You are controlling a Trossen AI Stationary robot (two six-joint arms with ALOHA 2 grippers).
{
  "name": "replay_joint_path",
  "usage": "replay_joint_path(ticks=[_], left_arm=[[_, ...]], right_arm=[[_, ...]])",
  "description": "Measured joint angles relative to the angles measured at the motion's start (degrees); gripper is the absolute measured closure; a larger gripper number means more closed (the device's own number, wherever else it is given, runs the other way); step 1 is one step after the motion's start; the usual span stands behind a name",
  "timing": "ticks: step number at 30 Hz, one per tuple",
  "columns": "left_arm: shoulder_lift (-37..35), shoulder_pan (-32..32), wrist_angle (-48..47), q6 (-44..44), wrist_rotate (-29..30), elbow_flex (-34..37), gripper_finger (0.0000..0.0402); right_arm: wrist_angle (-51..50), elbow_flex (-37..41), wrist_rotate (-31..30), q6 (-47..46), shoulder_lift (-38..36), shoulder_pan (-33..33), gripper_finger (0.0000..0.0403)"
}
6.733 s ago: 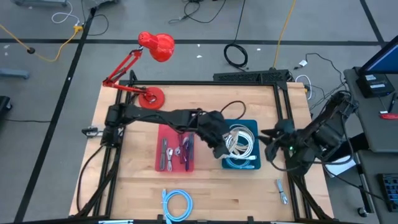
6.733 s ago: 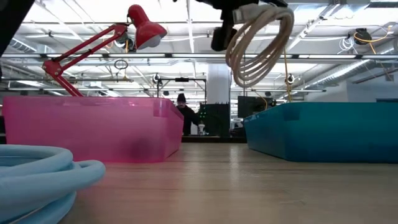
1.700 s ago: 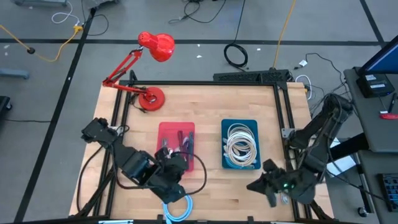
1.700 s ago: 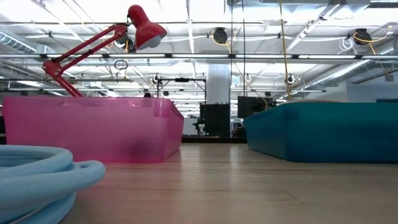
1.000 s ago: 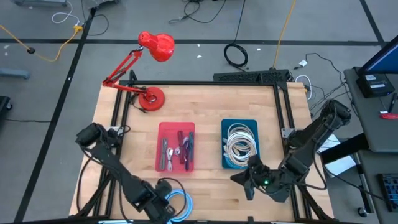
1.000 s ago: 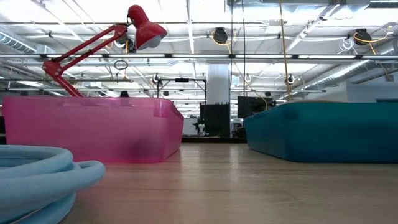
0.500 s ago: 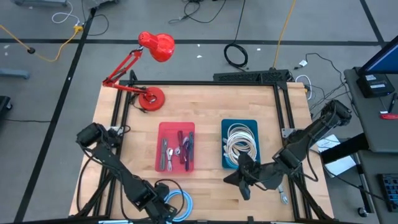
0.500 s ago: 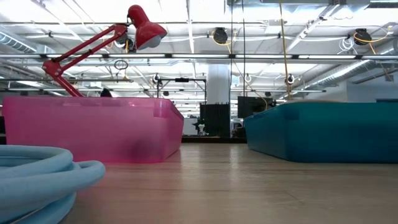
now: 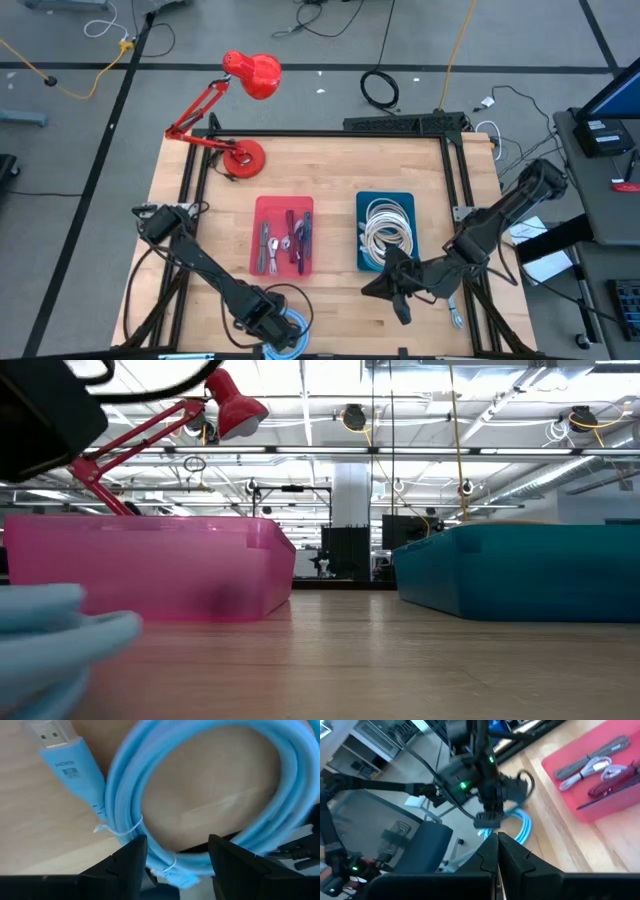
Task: Pick & Place USB Port
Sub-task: Put the blue HDMI cable into the blue bin
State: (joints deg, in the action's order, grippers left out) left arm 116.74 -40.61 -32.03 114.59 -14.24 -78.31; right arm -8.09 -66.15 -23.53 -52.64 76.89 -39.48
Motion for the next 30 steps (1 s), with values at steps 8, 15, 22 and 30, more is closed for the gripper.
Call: replay_joint_path(ticks=[8,15,22,30], left_arm=[[-0.17,1.27,2.8,-1.29,2.62,0.24,0.0181],[-2.77,3.8,-3.44,-4.65,8.71,0.45,0.0181],[-4.4,6.1,-4.65,-9.67,5.91,0.26,0.0181],[-12.6,6.17,-5.91,-11.24,14.71,0.08,0.0183]], right_arm=[[-0.29,0.0,-0.26,3.18,-2.93,0.02,0.0403],[-0.33,0.0,-0.39,4.43,-3.33,0.48,0.0403],[-0.3,0.0,-0.37,4.51,-3.33,0.9,0.0403],[-0.3,0.0,-0.37,4.48,-3.33,0.9,0.0403]])
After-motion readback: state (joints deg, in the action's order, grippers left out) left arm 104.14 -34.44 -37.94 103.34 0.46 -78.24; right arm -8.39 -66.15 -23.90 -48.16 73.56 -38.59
